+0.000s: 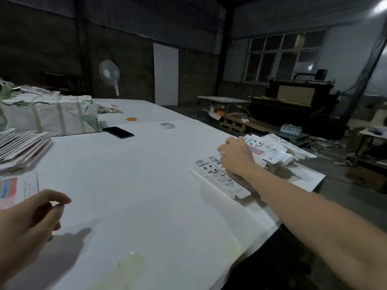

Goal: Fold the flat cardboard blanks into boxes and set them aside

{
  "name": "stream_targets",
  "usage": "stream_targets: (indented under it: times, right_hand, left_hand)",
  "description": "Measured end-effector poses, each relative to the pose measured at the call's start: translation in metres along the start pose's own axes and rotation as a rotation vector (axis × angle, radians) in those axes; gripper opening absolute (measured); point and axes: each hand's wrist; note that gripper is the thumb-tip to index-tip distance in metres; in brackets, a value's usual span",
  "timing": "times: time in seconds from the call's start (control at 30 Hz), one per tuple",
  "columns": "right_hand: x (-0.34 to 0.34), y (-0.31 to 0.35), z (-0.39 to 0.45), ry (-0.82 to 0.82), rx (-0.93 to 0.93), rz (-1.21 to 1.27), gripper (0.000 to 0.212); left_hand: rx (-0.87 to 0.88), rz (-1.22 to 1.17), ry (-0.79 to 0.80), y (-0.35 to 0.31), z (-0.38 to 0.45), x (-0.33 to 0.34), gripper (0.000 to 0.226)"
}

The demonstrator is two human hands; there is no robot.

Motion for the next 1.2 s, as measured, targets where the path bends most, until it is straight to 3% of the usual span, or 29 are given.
stream_targets:
  times: [0.1,0.2,0.27,0.4,0.47,0.53,0.57,0.63,0.73,0.8,0.97,1.2]
  right_hand:
    - [0.003,0.040,-0.009,-0.072,-0.185,0.119,0.033]
    - [0.005,0.104,-0.030,-0.016,-0.286,0.393,0.026]
    - [0.010,0.152,-0.049,0.037,-0.328,0.637,0.021]
    - [0.026,0.242,-0.089,0.264,-0.316,1.103,0.015]
    - [0.031,0.277,-0.103,0.297,-0.344,1.220,0.015]
    - [0.041,0.294,-0.116,0.224,-0.413,1.249,0.016]
    - [0.047,0.296,-0.122,0.161,-0.458,1.244,0.017]
    - [0.059,0.293,-0.130,0.112,-0.504,1.265,0.019]
    - [0.068,0.289,-0.129,0.118,-0.490,1.363,0.022]
    - [0.070,0.289,-0.126,0.120,-0.470,1.391,0.023]
    - [0.075,0.293,-0.129,0.220,-0.386,1.405,0.025]
    - [0.075,0.293,-0.125,0.224,-0.312,1.435,0.025]
  left_hand:
    - [-0.043,0.015,-0.060,-0.017,-0.002,-0.011,0.029]
    - [0.268,0.112,-0.200,-0.050,-0.038,-0.061,0.012]
    - [0.380,0.163,-0.266,-0.074,-0.063,-0.091,0.017]
    - [0.338,0.205,-0.356,-0.091,-0.080,-0.101,0.027]
    - [0.284,0.225,-0.399,-0.095,-0.082,-0.102,0.029]
    - [0.233,0.341,-0.455,-0.093,-0.079,-0.109,0.015]
    - [0.194,0.496,-0.458,-0.091,-0.076,-0.111,0.023]
    - [0.101,0.813,-0.316,-0.083,-0.074,-0.112,0.053]
    - [-0.062,0.811,-0.113,-0.077,-0.069,-0.110,0.073]
    - [-0.041,0.862,-0.093,-0.078,-0.067,-0.107,0.065]
    - [0.053,0.805,-0.249,-0.080,-0.067,-0.112,0.033]
    - [0.197,0.988,-0.357,-0.092,-0.077,-0.109,0.025]
Point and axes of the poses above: each hand's wrist, its own z-axis towards the middle knuckle, its own x-axis out of the palm, y = z × x, and after that the axes turned 15 degrees about z, right-handed
